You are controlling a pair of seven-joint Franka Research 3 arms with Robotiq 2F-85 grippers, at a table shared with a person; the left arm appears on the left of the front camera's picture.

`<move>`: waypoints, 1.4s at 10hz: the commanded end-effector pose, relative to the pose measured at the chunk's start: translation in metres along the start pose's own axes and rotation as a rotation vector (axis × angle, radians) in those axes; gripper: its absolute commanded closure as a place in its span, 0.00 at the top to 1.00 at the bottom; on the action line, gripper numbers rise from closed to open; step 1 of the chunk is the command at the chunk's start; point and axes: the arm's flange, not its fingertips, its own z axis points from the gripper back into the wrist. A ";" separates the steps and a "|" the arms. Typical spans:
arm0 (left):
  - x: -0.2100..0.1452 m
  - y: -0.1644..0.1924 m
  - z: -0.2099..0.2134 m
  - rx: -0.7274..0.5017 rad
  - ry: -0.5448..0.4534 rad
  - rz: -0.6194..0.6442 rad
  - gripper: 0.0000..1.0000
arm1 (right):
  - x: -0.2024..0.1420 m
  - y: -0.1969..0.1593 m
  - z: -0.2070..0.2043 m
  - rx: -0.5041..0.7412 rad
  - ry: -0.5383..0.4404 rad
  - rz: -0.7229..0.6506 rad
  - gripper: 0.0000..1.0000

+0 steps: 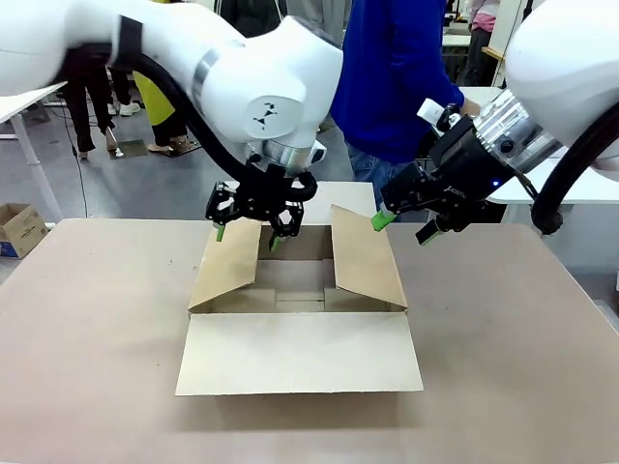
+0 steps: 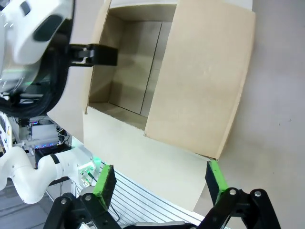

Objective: Pack the gift set into the box.
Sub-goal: Place both hands on the side flaps of the Package Box and spread them outward.

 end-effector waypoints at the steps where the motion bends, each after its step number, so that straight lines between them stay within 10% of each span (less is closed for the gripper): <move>1: 0.013 -0.007 0.003 0.037 0.016 0.049 1.00 | -0.001 0.003 0.001 -0.025 -0.011 -0.018 1.00; 5: 0.007 0.014 -0.004 0.146 0.028 0.102 1.00 | -0.001 0.003 0.001 -0.025 -0.011 -0.018 1.00; 14: -0.007 0.140 -0.015 -0.018 -0.045 0.198 1.00 | -0.001 0.003 0.001 -0.025 -0.011 -0.018 1.00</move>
